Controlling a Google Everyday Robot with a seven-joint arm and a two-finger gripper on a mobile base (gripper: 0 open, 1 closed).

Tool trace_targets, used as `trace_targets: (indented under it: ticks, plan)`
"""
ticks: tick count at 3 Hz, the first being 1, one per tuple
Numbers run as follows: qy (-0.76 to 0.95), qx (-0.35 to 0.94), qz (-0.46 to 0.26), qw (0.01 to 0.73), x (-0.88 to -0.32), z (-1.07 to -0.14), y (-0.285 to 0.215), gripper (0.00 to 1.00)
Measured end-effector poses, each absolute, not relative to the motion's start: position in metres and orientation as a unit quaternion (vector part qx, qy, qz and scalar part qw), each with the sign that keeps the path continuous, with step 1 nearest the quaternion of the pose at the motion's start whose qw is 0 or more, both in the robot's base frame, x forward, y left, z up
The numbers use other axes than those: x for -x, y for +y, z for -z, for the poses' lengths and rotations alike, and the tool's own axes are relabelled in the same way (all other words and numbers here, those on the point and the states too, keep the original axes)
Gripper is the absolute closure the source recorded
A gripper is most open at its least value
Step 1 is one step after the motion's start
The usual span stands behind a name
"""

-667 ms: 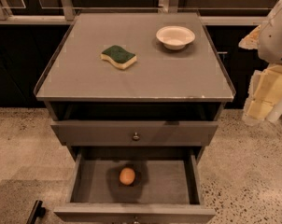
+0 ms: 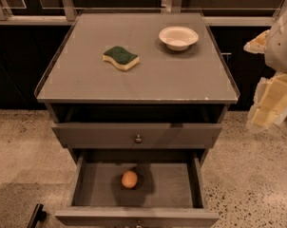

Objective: Pick orange from middle drawer and place on counter

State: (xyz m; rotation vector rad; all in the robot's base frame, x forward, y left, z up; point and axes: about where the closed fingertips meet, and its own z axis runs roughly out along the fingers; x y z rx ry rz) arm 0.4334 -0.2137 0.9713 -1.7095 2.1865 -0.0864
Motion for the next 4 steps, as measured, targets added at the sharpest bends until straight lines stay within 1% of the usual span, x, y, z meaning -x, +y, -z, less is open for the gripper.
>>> trace_targets:
  ticks: [1, 2, 3, 4]
  plan:
    - [0.761, 0.609, -0.004, 0.223, -0.413, -0.939, -0.199, 0.00]
    - [0.761, 0.586, -0.096, 0.261, -0.400, -0.854, -0.178, 0.00]
    - [0.759, 0.550, -0.205, 0.283, -0.400, -0.750, -0.139, 0.00]
    - [0.759, 0.513, -0.249, 0.313, -0.427, -0.684, -0.109, 0.00]
